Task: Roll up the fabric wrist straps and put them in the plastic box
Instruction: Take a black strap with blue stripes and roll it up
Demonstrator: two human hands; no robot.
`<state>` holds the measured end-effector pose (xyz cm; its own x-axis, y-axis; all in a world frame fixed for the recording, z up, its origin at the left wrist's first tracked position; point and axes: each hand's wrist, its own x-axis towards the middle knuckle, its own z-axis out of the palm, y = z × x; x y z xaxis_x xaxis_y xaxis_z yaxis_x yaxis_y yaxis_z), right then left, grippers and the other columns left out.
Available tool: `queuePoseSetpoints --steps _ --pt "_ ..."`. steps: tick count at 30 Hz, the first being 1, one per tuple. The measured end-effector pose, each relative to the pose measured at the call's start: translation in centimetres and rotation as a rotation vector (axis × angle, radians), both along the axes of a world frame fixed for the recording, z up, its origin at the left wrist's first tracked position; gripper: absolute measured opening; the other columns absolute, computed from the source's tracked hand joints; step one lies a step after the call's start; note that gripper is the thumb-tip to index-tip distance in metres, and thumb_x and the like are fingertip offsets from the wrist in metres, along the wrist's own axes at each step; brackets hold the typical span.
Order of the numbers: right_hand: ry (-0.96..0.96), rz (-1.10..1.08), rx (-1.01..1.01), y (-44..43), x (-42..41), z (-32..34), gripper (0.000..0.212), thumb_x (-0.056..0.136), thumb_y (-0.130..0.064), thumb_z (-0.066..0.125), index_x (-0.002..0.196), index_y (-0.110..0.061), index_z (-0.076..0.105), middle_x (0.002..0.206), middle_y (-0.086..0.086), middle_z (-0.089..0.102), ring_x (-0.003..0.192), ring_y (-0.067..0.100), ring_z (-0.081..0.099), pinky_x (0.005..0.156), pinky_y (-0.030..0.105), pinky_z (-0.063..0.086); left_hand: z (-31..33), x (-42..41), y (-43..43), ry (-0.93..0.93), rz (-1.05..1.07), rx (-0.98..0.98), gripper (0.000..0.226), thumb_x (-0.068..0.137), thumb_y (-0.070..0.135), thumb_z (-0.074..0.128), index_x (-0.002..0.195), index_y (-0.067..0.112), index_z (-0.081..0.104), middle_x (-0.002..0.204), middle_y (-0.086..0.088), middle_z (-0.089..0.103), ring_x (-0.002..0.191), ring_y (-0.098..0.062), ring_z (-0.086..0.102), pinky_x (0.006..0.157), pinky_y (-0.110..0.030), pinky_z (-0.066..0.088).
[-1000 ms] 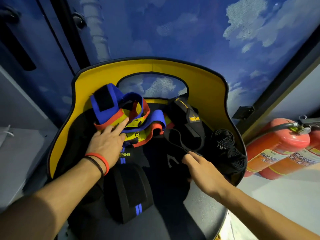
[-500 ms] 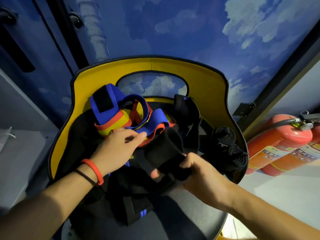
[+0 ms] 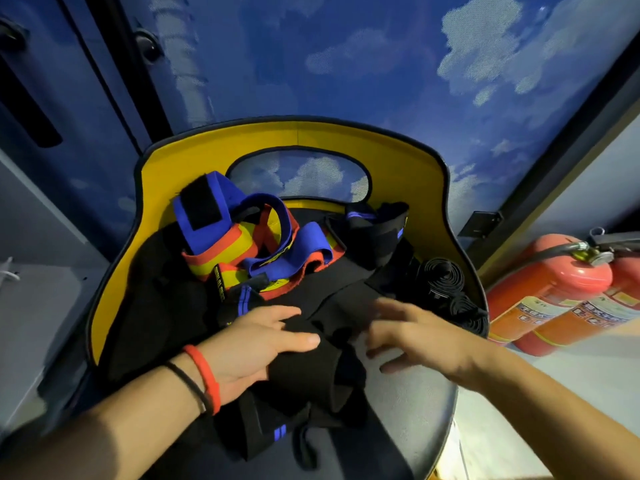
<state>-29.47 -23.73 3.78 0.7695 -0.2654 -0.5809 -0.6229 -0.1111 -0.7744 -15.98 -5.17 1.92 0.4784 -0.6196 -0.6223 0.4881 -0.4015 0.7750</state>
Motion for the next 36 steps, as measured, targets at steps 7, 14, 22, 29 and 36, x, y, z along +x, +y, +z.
queuePoseSetpoints --steps 7,14,22,29,36 --pt "-0.003 -0.241 -0.101 -0.9 1.2 -4.8 0.062 0.087 -0.027 0.078 0.143 -0.030 0.053 0.125 0.000 0.064 0.104 0.011 0.066 0.085 0.021 0.056 -1.5 -2.9 -0.5 -0.053 -0.304 0.068 0.044 0.085 -0.009 0.068 0.120 0.017 0.067 0.114 -0.004 0.067 0.084 -0.011 0.072 0.069 -0.020 0.056" --pt "-0.297 -0.286 -0.588 0.6 0.7 -5.2 0.039 0.088 -0.025 0.078 0.120 -0.019 0.059 0.118 -0.006 0.044 0.099 0.000 0.052 0.087 0.013 0.040 -2.9 -3.4 -0.8 -0.218 -0.476 0.157 0.017 0.091 0.011 0.070 0.107 0.017 0.069 0.091 0.003 0.065 0.074 -0.005 0.064 0.072 -0.019 0.055" --pt "-0.572 0.234 -1.021 3.6 -0.7 -3.3 0.019 0.089 -0.014 0.060 0.104 -0.025 0.057 0.102 -0.009 0.046 0.083 0.018 0.052 0.061 0.040 0.049 -1.7 -3.8 -2.1 -0.161 0.027 0.091 0.027 0.092 0.061 0.054 0.107 0.039 0.063 0.114 0.011 0.064 0.105 -0.015 0.065 0.091 -0.040 0.058" --pt "-0.616 0.676 -1.198 5.0 -1.3 -3.8 0.018 0.089 -0.017 0.045 0.098 -0.029 0.055 0.106 -0.012 0.055 0.077 0.018 0.042 0.063 0.033 0.035 -2.6 -1.1 -2.8 -0.142 0.177 -0.102 0.061 0.092 0.033 0.069 0.147 0.021 0.046 0.140 -0.010 0.058 0.114 -0.022 0.063 0.093 -0.027 0.056" --pt "-0.561 0.125 -0.620 4.7 -0.8 -2.4 0.016 0.094 -0.036 0.068 0.105 -0.030 0.058 0.098 -0.021 0.071 0.090 0.001 0.070 0.076 0.022 0.053 -3.3 0.2 -2.5 -0.259 0.151 -0.168 0.044 0.102 -0.005 0.042 0.143 0.009 0.050 0.133 -0.012 0.064 0.123 -0.019 0.062 0.106 -0.031 0.048"
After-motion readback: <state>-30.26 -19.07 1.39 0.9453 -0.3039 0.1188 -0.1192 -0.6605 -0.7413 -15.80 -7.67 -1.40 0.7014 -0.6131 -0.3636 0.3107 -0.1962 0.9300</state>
